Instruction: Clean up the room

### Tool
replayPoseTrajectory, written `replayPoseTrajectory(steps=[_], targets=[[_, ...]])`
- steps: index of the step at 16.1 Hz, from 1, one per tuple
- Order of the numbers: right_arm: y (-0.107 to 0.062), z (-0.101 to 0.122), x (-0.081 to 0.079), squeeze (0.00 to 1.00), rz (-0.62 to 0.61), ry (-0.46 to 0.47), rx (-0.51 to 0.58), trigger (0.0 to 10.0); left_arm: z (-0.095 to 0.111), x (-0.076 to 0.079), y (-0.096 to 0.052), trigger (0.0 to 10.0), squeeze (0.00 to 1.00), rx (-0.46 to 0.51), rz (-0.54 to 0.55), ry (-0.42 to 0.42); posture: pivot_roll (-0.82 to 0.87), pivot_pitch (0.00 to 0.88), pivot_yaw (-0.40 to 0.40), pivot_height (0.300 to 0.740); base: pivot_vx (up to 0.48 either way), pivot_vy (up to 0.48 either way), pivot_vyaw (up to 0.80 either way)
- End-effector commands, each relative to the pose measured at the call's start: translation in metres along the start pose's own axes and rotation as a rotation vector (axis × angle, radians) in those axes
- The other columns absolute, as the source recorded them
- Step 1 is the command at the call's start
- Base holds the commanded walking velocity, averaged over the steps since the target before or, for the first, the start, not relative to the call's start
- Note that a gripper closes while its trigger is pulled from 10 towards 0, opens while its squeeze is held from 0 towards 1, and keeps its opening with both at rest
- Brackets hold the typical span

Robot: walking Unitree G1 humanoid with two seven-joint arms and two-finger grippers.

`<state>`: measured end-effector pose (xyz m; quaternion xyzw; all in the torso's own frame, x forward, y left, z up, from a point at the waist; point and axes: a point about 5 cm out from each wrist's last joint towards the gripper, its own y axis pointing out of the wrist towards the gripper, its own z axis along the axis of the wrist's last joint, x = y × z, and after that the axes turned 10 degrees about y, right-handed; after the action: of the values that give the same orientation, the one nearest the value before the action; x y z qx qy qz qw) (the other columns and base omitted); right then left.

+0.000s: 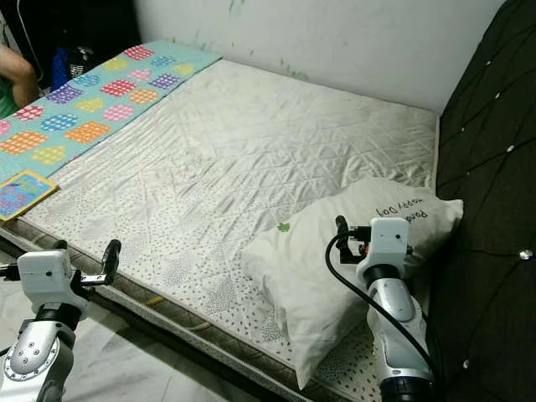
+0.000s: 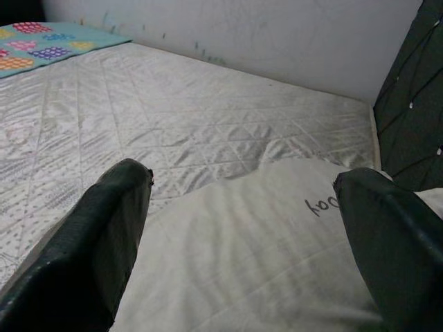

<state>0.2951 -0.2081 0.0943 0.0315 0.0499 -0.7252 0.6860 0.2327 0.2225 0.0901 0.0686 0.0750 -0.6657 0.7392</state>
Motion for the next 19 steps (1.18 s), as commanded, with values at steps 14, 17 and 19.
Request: replayPoseTrajectory(steps=[14, 17, 19], targets=[[0.0309, 0.0067, -0.0676, 0.0, 0.203, 0.076, -0.04, 10.0, 0.0193, 0.0678, 0.0715, 10.0, 0.0, -0.074, -0.15, -0.206, 0.01, 0.117, 0.01, 0.74, 0.0, 0.0, 0.0], [0.0309, 0.0067, -0.0676, 0.0, 0.203, 0.076, -0.04, 10.0, 0.0193, 0.0678, 0.0715, 10.0, 0.0, -0.074, -0.15, -0.206, 0.01, 0.117, 0.01, 0.74, 0.0, 0.0, 0.0], [0.032, 0.0075, -0.0683, 0.0, 0.206, 0.074, -0.037, 10.0, 0.0195, 0.0683, 0.072, 10.0, 0.0, -0.074, -0.152, -0.207, 0.01, 0.114, 0.007, 0.74, 0.0, 0.0, 0.0]])
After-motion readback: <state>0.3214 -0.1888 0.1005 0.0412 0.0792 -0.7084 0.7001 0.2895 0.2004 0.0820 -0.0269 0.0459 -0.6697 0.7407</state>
